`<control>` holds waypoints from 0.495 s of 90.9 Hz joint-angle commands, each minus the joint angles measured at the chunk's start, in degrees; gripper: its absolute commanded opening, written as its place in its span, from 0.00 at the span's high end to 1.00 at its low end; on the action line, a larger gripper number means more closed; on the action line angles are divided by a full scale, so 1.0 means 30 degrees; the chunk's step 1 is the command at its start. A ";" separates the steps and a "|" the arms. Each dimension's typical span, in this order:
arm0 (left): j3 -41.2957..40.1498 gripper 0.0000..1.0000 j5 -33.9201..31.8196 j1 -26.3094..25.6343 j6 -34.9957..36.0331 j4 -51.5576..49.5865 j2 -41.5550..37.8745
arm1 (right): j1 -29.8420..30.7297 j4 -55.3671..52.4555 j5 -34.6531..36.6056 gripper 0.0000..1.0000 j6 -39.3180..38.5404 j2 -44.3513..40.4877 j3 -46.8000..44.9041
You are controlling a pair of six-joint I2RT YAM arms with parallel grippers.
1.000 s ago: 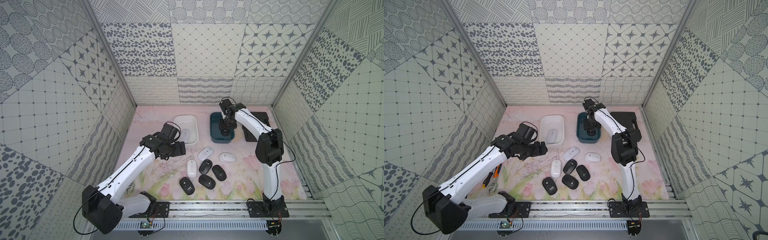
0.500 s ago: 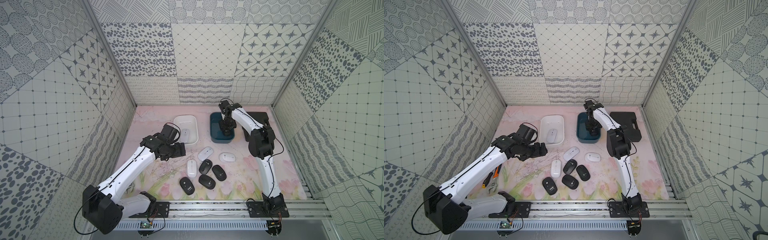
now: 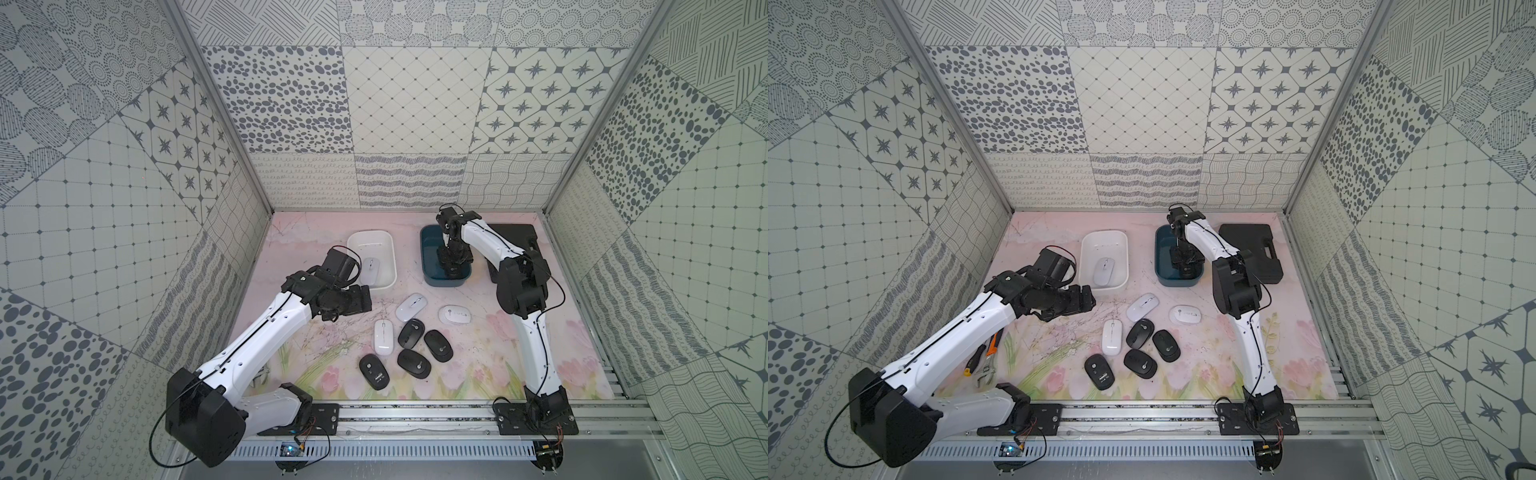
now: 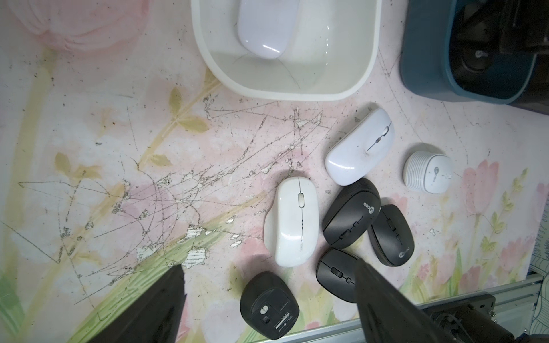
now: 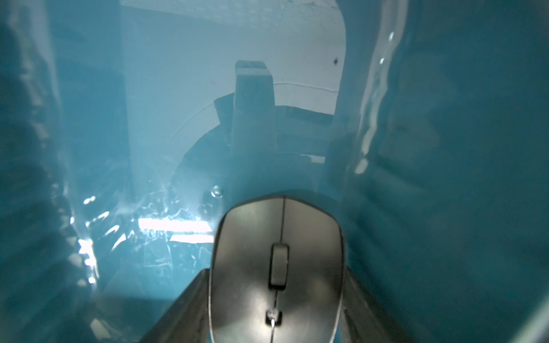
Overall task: Place the mice by color into the storage box
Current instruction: Place the mouse in the storage box.
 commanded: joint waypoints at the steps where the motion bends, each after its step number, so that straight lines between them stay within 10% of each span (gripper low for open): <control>1: -0.0111 0.07 0.0564 0.0034 -0.0272 0.0303 -0.0034 | -0.0024 0.0421 -0.0191 0.23 0.0335 -0.0582 -0.0100; 21: -0.0360 0.06 0.1025 0.0009 -0.1106 0.0053 -0.0390 | -0.0009 0.1288 -0.1528 0.01 0.0694 -0.2475 -0.0504; 45: -0.0727 0.05 0.0751 -0.1180 -0.1791 -0.0336 0.0377 | 0.0287 0.4266 -0.3792 0.01 0.1517 -0.8651 -0.3974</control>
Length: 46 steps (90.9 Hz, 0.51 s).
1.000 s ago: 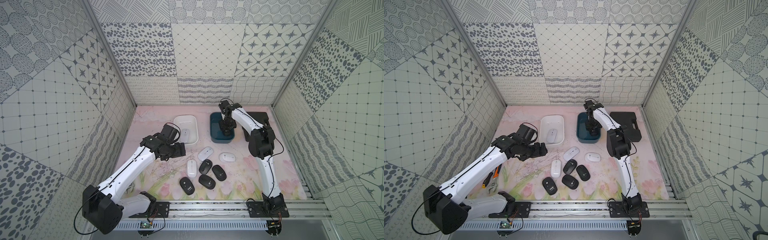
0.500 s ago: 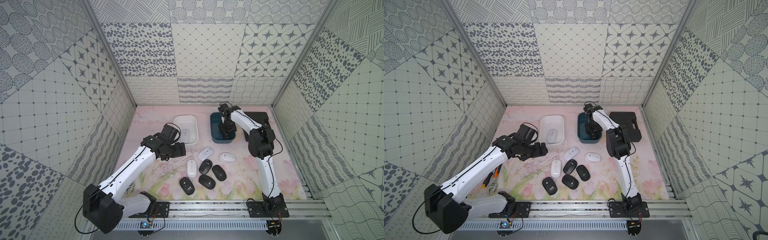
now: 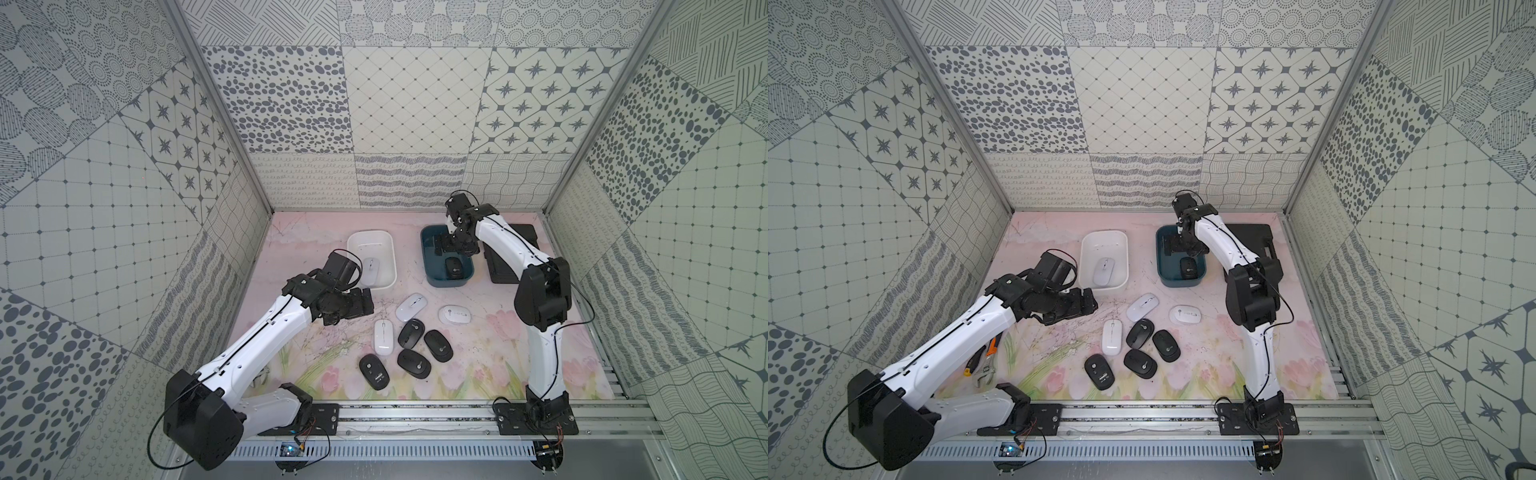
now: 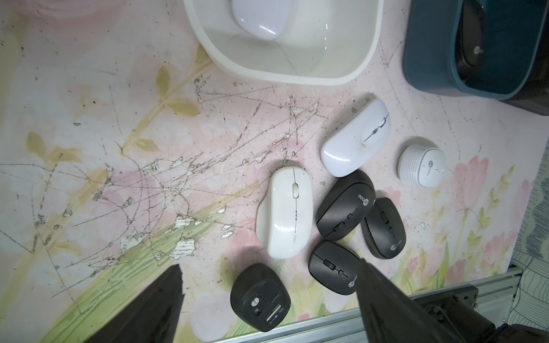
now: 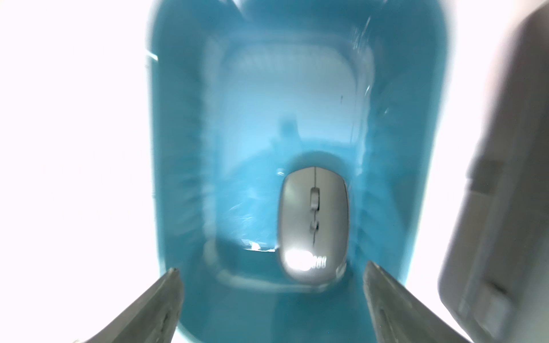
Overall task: Place the mice by color into the storage box
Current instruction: Place the mouse in the storage box.
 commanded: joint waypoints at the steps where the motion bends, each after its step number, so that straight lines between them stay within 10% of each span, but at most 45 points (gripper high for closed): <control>1: -0.0088 0.05 0.0157 -0.0744 -0.0849 -0.0383 0.0760 | 0.0242 0.1964 -0.1020 0.01 0.0816 -0.3388 -0.1520; 46: 0.0172 0.05 -0.1553 -0.3723 -0.2881 0.1822 0.6510 | 0.1218 0.3739 -0.0751 0.01 0.4156 -1.5409 -1.4043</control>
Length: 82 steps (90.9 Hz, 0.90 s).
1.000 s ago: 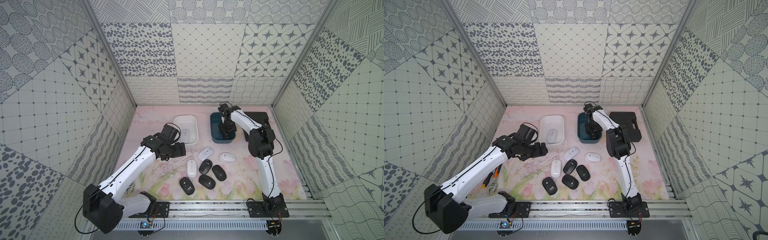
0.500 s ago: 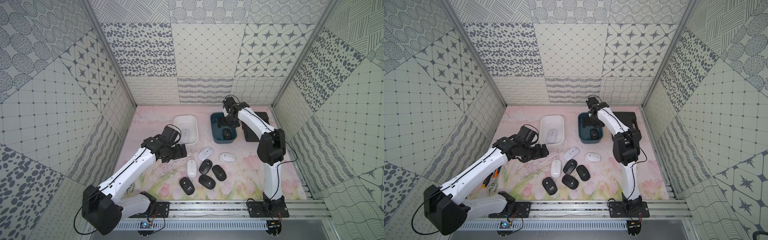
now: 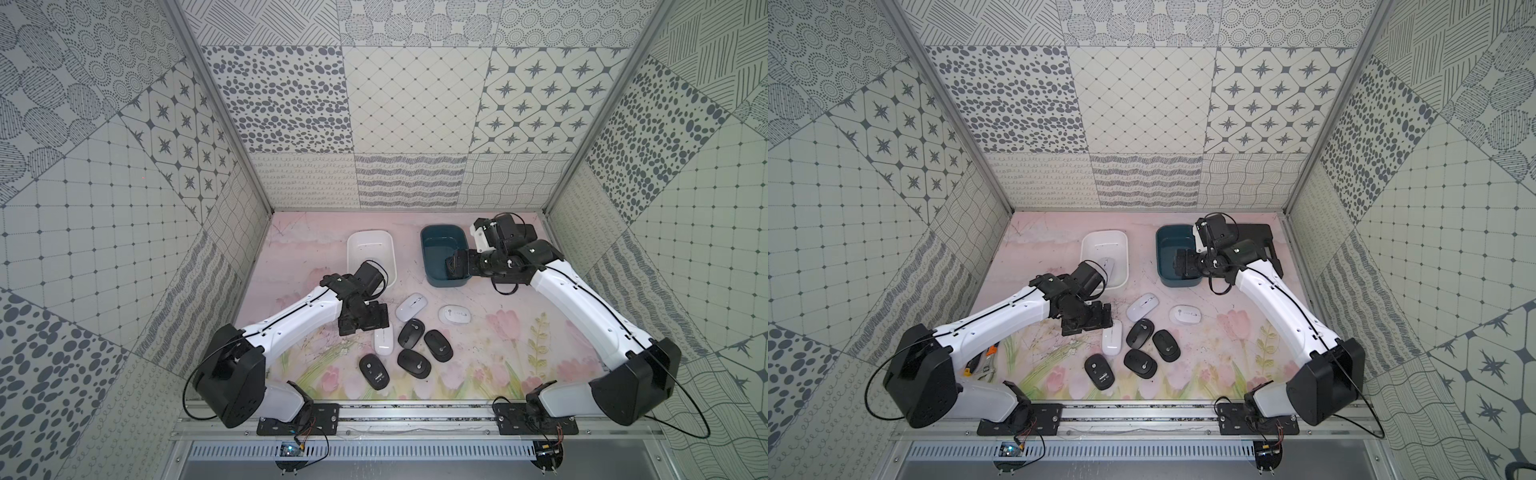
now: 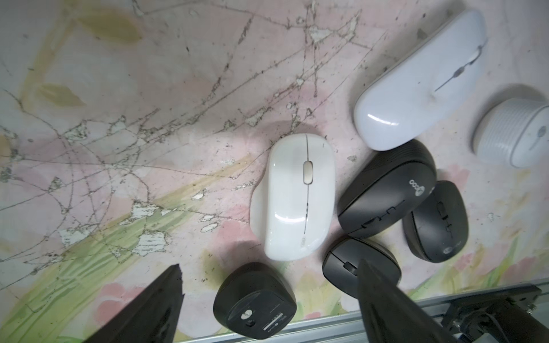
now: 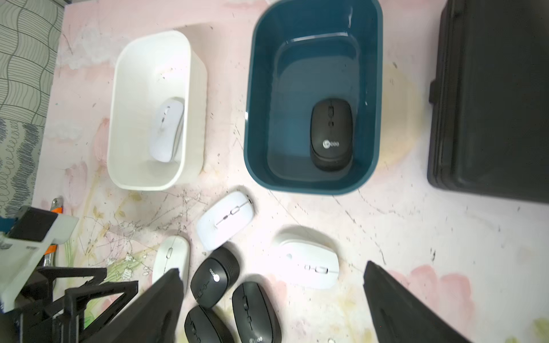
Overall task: Place the mice by color into the storage box
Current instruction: Place the mouse in the storage box, then pick up the mouse from the center of the board.
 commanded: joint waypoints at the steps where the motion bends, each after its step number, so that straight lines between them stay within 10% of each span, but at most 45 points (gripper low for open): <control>1: 0.0646 0.05 -0.1473 -0.0934 -0.1148 0.0954 0.2100 | 0.0204 0.0743 0.0054 0.01 0.1445 -0.2100 -0.1987; 60: 0.1596 0.13 -0.1432 -0.1704 -0.0483 0.2081 0.6641 | 0.0630 0.0617 -0.0816 0.01 0.3147 -0.6821 -0.7367; 82: 0.1680 0.42 -0.1616 -0.1861 -0.0383 0.2117 0.6627 | 0.0634 0.0837 -0.0833 0.01 0.3091 -0.6612 -0.7378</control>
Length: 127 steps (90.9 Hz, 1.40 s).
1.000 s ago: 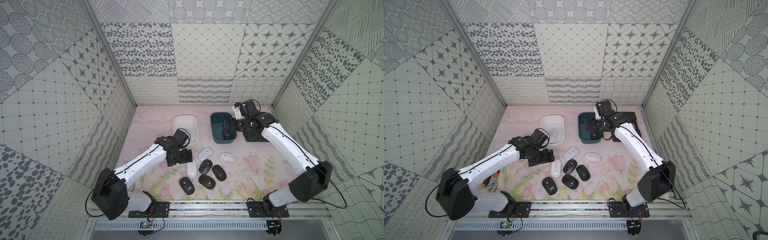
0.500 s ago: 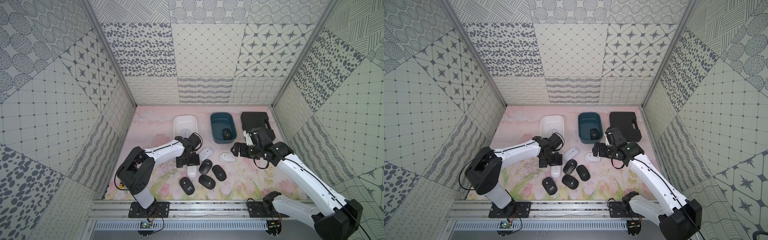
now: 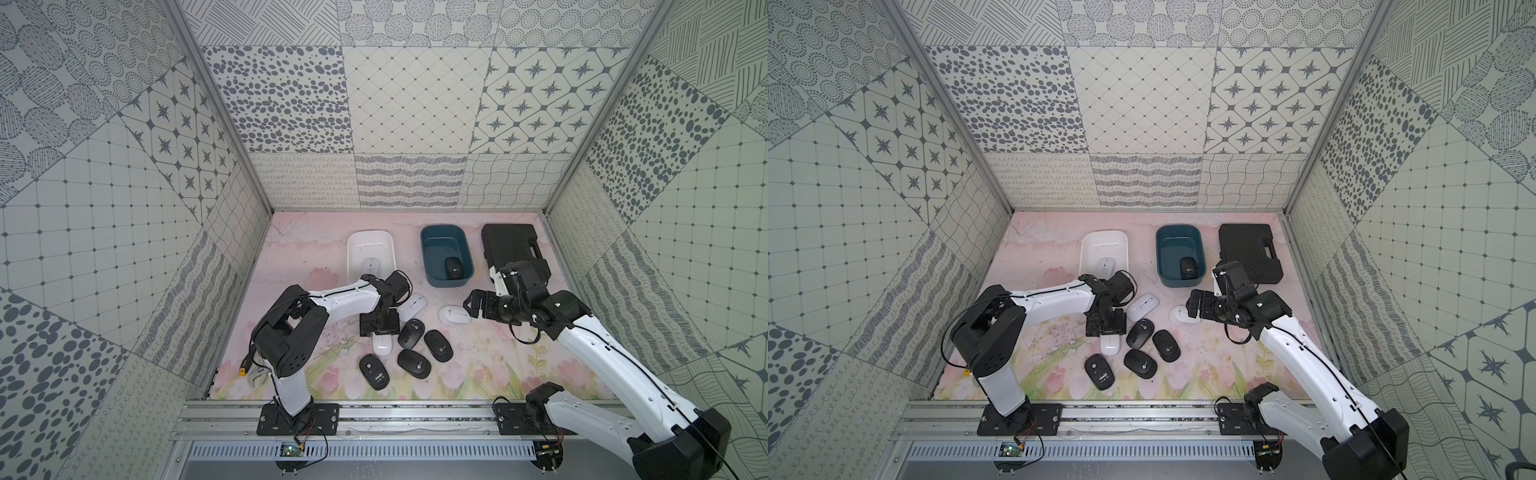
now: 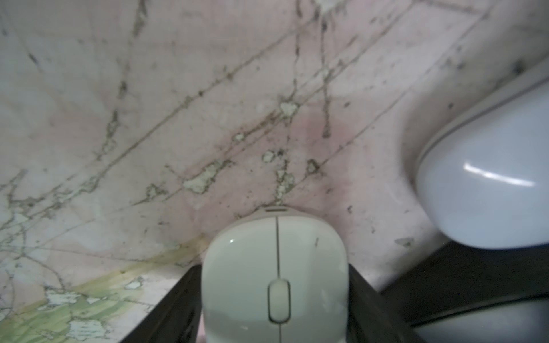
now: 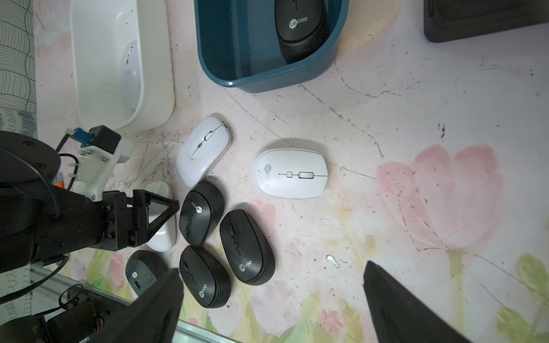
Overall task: Place the mice by color into the storage box
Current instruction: Pick up the mouse from the center of the board.
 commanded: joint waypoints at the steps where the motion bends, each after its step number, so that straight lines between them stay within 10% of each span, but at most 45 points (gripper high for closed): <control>1: 0.0026 0.42 -0.0080 -0.0140 0.0150 0.0394 0.0134 | 0.0117 0.0702 -0.0092 0.01 0.0042 -0.0022 -0.0140; 80: 0.6998 0.52 0.1010 0.2757 0.4425 -0.5328 -0.2065 | 0.0106 0.1737 -0.0302 0.01 -0.0247 0.1228 -0.0830; 127: 1.5599 0.54 -0.2840 0.6912 0.9028 -0.7346 0.4150 | 0.0117 0.2404 -0.0713 0.01 -0.0271 0.2599 -0.0904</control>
